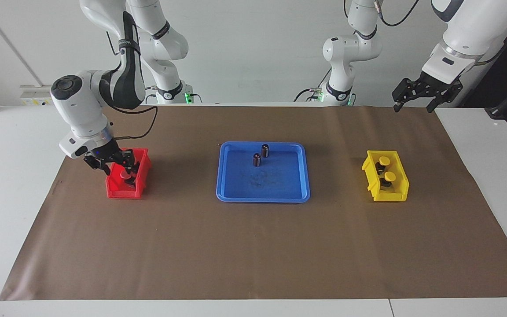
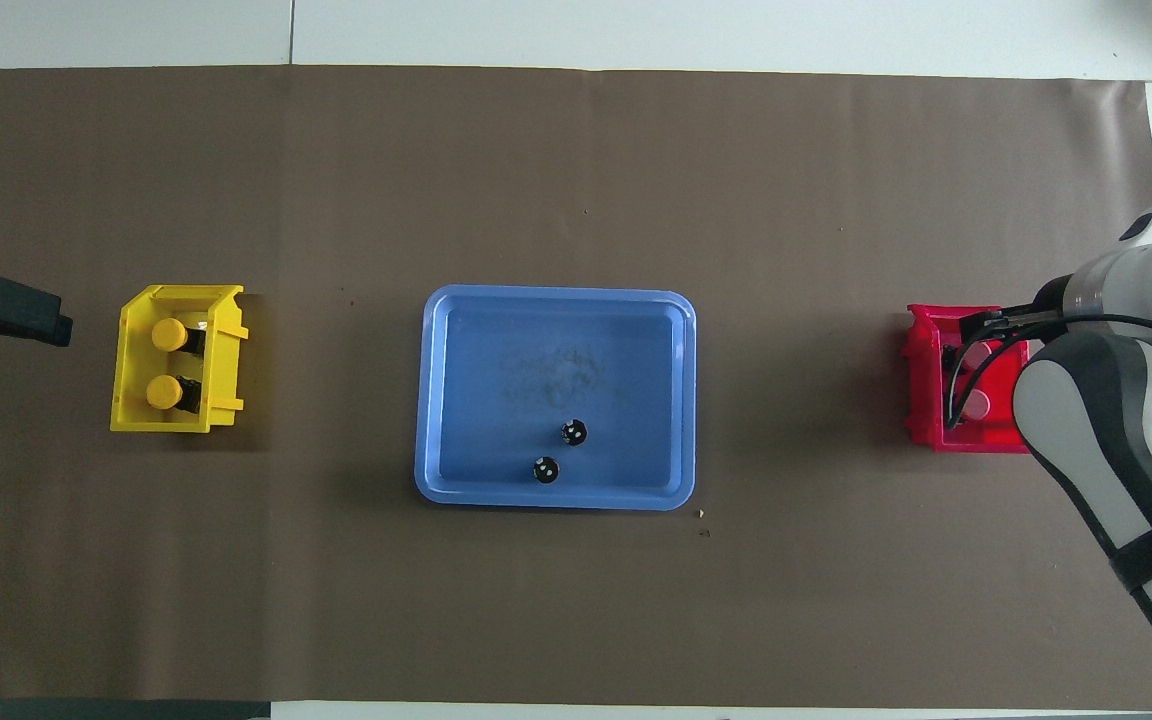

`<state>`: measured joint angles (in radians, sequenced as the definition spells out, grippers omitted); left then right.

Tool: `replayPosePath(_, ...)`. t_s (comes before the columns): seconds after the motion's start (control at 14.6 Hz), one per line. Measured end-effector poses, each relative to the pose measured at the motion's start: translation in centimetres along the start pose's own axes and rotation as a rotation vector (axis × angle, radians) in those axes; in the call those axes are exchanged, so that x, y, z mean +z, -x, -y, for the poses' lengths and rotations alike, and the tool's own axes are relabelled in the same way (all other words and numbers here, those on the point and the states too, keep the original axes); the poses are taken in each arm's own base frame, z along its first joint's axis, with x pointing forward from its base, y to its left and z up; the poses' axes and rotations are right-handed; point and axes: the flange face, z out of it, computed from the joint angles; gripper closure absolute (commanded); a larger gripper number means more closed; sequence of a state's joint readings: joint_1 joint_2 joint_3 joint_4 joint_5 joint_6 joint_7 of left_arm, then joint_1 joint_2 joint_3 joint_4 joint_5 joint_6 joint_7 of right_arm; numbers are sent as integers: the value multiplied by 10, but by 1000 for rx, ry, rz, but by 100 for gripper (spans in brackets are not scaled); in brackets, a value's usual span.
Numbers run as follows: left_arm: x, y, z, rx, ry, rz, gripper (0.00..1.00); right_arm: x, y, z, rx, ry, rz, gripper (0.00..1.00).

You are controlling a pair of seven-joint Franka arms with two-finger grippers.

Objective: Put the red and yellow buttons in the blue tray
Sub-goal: 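Reach the right gripper down and grasp a red button in the red holder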

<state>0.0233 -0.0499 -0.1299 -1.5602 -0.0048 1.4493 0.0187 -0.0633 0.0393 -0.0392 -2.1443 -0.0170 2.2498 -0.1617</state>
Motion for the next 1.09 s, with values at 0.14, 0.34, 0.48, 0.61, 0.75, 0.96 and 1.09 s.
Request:
replayPosePath(0.14, 0, 0, 0, 0, 0, 0, 0, 6, 2, 1, 0, 1, -8, 34)
replayPosePath(0.34, 0, 0, 0, 0, 0, 0, 0, 19, 9, 2, -1, 0, -3, 35)
replayPosePath(0.48, 0, 0, 0, 0, 0, 0, 0, 28, 14, 3, -2, -1, -2, 36)
replayPosePath(0.61, 0, 0, 0, 0, 0, 0, 0, 31, 16, 4, -2, -1, -1, 37)
replayPosePath(0.75, 0, 0, 0, 0, 0, -1, 0, 34, 19, 4, -2, 1, -14, 40)
replayPosePath(0.96, 0, 0, 10, -24, 1, -5, 0, 42, 26, 6, -2, 1, -17, 50)
replayPosePath(1.09, 1, -1, 29, -61, 2, -16, 0, 43, 28, 6, -2, 0, -15, 66)
